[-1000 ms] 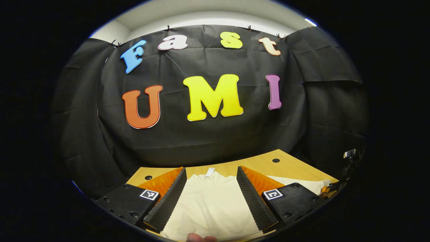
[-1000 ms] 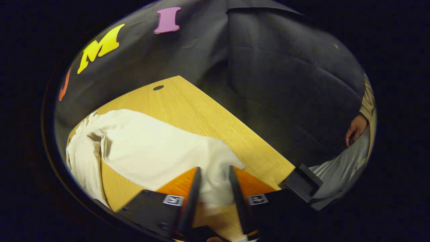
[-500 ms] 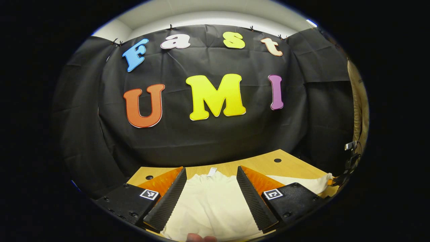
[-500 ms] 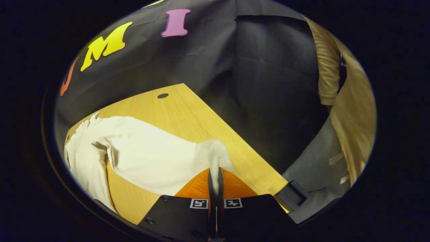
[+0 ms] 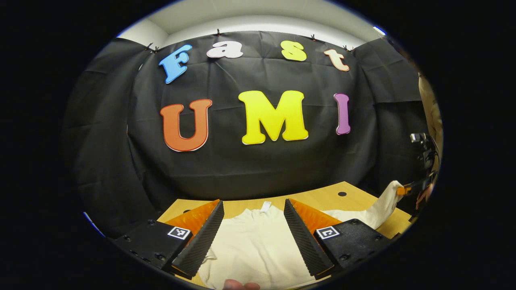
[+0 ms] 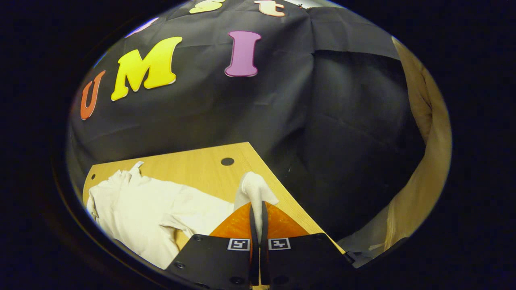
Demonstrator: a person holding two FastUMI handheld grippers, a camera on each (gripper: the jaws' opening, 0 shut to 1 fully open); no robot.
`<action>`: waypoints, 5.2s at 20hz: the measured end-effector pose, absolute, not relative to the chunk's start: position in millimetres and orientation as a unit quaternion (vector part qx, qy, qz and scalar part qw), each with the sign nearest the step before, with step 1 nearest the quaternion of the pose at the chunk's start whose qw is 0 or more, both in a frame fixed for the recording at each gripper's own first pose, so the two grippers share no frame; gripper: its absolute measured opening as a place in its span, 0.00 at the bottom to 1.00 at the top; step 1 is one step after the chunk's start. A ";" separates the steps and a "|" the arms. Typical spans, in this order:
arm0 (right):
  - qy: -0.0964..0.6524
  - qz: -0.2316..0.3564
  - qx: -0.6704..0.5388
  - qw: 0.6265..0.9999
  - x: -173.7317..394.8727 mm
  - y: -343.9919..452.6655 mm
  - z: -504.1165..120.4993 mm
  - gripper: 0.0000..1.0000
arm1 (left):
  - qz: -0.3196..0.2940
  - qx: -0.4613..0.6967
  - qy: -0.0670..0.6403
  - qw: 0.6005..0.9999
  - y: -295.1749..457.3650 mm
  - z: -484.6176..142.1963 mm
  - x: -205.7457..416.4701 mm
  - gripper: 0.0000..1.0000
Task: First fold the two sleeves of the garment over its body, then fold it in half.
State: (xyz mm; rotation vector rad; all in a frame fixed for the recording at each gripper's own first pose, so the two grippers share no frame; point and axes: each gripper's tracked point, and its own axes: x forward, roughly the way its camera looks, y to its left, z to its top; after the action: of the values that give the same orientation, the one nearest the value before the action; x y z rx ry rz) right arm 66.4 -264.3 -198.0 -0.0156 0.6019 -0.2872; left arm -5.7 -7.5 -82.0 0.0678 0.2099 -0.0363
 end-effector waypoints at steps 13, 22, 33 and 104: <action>0.247 0.028 -0.068 0.966 182.3 25.4 -137.5 0.02 | 0.083 0.012 0.110 0.990 131.5 -92.3 -30.2 0.97; 0.296 0.105 -0.082 0.946 173.0 199.7 -248.4 0.04 | 0.136 -0.001 0.124 0.983 202.0 -105.3 -53.1 0.97; 0.339 0.171 -0.100 0.920 160.0 295.6 -349.9 0.17 | 0.180 -0.013 0.151 0.972 253.4 -140.0 -75.7 0.97; 0.231 0.078 -0.014 0.970 -47.8 -1.4 -177.3 0.78 | 0.058 -0.046 0.137 0.988 231.9 -111.2 145.2 0.04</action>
State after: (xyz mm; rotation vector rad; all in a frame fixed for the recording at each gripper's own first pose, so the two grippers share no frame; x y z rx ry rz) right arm -47.8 -1.4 -177.3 -0.0289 0.4657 0.1569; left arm 145.2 231.9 -111.2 -0.0924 0.2758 0.1161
